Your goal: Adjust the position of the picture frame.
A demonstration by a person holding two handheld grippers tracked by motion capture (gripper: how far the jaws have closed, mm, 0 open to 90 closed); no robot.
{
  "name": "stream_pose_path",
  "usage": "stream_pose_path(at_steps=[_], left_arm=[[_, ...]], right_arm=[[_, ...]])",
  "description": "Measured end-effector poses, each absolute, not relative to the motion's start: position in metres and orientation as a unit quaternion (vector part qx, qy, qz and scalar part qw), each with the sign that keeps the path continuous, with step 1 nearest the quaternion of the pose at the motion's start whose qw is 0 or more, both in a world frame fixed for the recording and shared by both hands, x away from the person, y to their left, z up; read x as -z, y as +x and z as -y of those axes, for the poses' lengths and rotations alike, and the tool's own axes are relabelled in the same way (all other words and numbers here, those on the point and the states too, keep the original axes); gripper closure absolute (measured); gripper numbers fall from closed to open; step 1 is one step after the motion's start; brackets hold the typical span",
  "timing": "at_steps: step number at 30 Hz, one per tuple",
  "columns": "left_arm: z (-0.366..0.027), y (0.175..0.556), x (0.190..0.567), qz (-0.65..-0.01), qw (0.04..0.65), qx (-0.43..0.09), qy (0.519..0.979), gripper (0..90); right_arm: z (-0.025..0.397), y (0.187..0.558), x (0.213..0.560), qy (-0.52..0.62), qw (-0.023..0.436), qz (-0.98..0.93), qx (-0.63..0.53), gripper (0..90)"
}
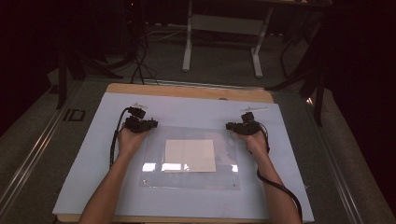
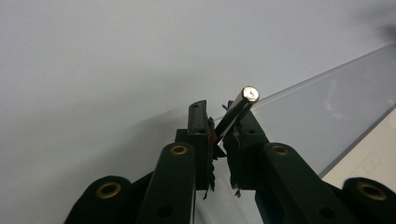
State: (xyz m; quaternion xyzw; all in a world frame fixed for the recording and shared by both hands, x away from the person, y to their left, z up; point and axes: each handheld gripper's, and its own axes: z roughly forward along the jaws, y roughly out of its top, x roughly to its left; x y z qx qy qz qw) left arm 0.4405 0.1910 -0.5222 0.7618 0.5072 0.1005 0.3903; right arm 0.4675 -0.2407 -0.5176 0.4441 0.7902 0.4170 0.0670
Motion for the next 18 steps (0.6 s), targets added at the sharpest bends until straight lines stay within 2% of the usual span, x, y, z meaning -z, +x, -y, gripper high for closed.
stream_pose_path(at_steps=[18], left_arm=[[-0.1911, 0.4365, 0.5231, -0.500, 0.392, -0.108, 0.764, 80.5]], right_arm=[[0.2426, 0.4667, 0.5252, 0.443, 0.063, -0.782, -0.433, 78.7]])
